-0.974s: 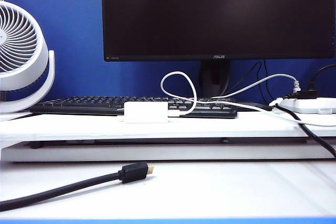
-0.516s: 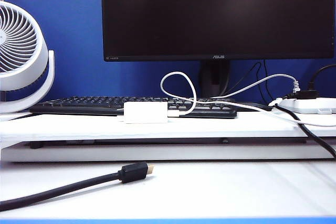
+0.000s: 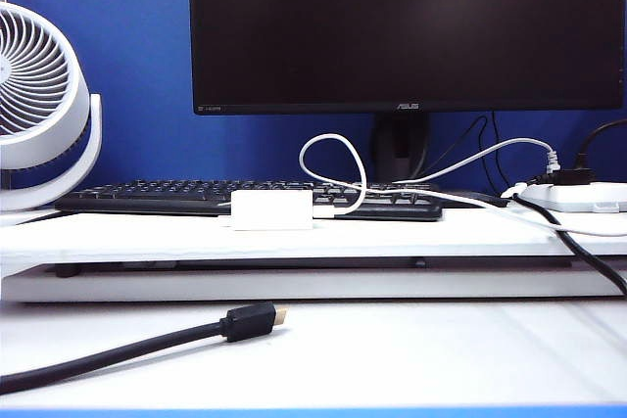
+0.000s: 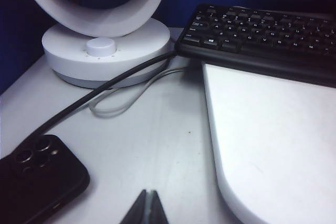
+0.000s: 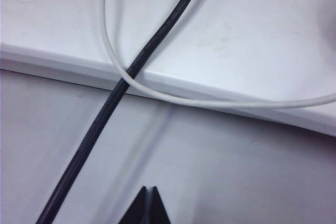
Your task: Pick up the Type-C charging cable and the charging base, insert one end of the Type-C charger into the corresponding slot on the base, and finally place the plugged-in charger back on the table.
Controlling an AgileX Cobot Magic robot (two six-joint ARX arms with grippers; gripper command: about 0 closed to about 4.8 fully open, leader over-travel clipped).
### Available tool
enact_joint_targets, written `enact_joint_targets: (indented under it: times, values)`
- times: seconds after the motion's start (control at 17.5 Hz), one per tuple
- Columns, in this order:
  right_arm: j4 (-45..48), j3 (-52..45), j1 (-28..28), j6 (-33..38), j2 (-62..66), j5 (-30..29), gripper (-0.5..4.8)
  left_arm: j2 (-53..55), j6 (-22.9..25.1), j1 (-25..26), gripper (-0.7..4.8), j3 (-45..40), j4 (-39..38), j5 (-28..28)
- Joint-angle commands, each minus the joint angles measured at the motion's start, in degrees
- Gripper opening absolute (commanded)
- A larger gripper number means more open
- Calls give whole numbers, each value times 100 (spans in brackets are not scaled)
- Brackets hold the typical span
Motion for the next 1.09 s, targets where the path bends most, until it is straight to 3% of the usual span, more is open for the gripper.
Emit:
enact_joint_targets:
  times: [0.06,0.29,0.46,0.52,0.8,0.86,0.92,0.97,1.09]
  values:
    - [77,31,0,15,-7,2,-5,-9,-59,7,-5,-9,-72,-13]
    - [77,28,0,15,-9,-2,-5,-9,-57,7,-5,-9,-68,13]
    - [192,-74,-328,13,-424,28,-5,-9,-57,7,-5,-9,-66,15]
    - [273,-271,-815,-20,-949,15,-5,-9,-57,7,-5,-9,-66,33]
    - [387,-326,-1882,-903,-1613,-140,-5,-9,-57,9,-5,-7,-66,37]
    - [387,-326,-1954,-846,-1613,-142,-5,-9,-57,9,-5,-7,-66,37]
    - [385,-326,-2116,-337,-1613,-190,-5,-9,-57,9,-5,-7,-66,37]
    - [337,-326,-2323,-151,-1613,-721,-5,-9,-57,9,-5,-7,-66,37]
    - [308,-326,-2492,-151,-1613,-1095,-5,-9,-57,9,-5,-7,-66,37]
